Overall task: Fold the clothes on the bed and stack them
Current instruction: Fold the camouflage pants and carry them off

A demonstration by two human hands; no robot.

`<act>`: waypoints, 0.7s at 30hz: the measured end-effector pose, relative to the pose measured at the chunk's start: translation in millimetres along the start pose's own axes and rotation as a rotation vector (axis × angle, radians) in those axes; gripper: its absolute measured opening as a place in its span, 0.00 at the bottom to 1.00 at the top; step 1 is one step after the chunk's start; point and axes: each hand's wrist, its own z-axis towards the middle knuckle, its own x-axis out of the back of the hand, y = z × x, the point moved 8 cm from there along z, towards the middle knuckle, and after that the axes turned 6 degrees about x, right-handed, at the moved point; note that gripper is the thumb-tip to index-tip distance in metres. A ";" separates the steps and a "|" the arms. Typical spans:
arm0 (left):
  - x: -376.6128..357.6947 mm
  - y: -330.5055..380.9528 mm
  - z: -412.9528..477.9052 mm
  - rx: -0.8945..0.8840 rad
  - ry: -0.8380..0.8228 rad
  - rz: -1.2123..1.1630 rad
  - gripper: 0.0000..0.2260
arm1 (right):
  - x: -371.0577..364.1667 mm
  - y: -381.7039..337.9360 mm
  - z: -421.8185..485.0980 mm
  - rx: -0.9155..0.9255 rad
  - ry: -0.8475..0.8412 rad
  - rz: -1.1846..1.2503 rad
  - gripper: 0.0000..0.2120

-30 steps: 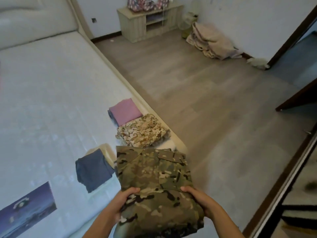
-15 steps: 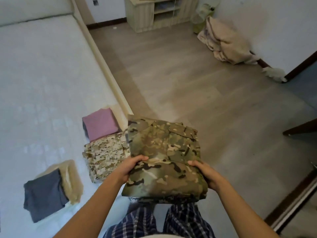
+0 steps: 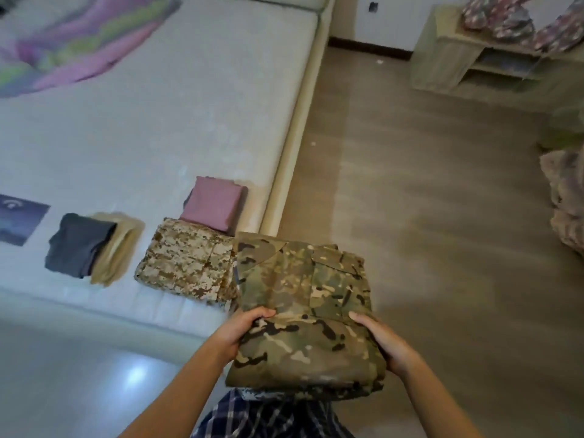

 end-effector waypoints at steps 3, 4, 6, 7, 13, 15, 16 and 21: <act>12.3 15.9 -5.0 -0.082 0.084 -0.147 0.24 | -23.9 -43.9 30.7 -0.109 -0.086 -0.138 0.32; 17.1 21.2 -6.5 -0.099 0.099 -0.191 0.25 | -34.4 -57.5 41.5 -0.128 -0.108 -0.176 0.32; 28.3 30.8 -6.1 -0.123 0.118 -0.287 0.24 | -55.8 -83.3 64.3 -0.139 -0.162 -0.257 0.34; 35.0 37.4 -4.7 -0.135 0.131 -0.328 0.24 | -66.7 -96.9 74.4 -0.139 -0.189 -0.293 0.35; 52.1 87.4 4.9 -0.142 0.157 -0.442 0.21 | -114.5 -169.6 125.5 -0.237 -0.346 -0.403 0.37; 56.2 98.7 4.4 -0.171 0.186 -0.509 0.22 | -130.1 -186.9 139.5 -0.280 -0.375 -0.443 0.43; 58.8 101.5 5.3 -0.187 0.203 -0.540 0.23 | -138.4 -193.6 147.0 -0.300 -0.398 -0.470 0.46; 74.9 108.0 21.5 -0.234 0.330 -0.711 0.31 | -187.7 -229.3 197.2 -0.314 -0.488 -0.742 0.42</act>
